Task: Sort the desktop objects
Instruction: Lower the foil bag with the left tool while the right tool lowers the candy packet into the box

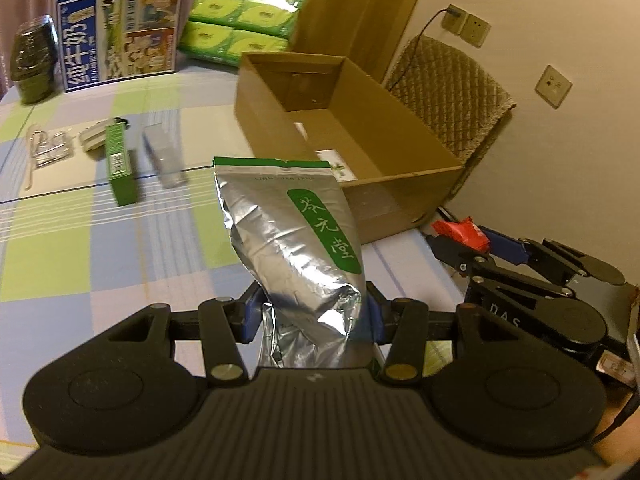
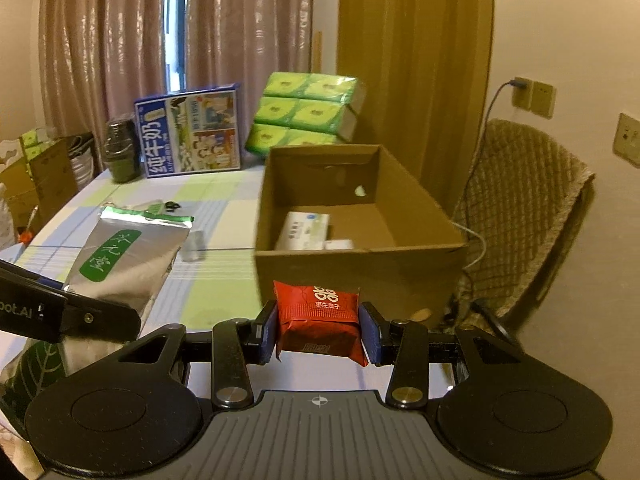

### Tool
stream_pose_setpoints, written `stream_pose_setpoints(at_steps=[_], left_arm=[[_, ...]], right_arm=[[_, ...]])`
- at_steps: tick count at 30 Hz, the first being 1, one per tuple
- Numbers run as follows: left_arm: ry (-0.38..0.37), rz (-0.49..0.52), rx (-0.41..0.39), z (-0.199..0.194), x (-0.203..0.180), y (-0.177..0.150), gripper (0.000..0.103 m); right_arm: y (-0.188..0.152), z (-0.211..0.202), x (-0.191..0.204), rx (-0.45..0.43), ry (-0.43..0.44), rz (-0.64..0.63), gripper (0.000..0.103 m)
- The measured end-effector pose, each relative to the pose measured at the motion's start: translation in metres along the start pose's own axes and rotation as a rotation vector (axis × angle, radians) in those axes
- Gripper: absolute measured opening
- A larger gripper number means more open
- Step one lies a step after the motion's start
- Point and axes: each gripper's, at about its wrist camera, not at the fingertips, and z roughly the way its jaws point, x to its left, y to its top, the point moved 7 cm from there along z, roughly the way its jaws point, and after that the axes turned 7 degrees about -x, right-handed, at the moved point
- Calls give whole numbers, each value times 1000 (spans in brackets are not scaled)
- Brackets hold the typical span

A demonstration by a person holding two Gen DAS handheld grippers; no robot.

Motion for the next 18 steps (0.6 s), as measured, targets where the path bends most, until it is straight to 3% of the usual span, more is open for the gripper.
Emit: stream_pose_setpoints(at_steps=[18], left_arm=[[-65, 10, 3, 24, -68, 14, 45]], right_arm=[[18, -4, -61, -20, -37, -16, 40]])
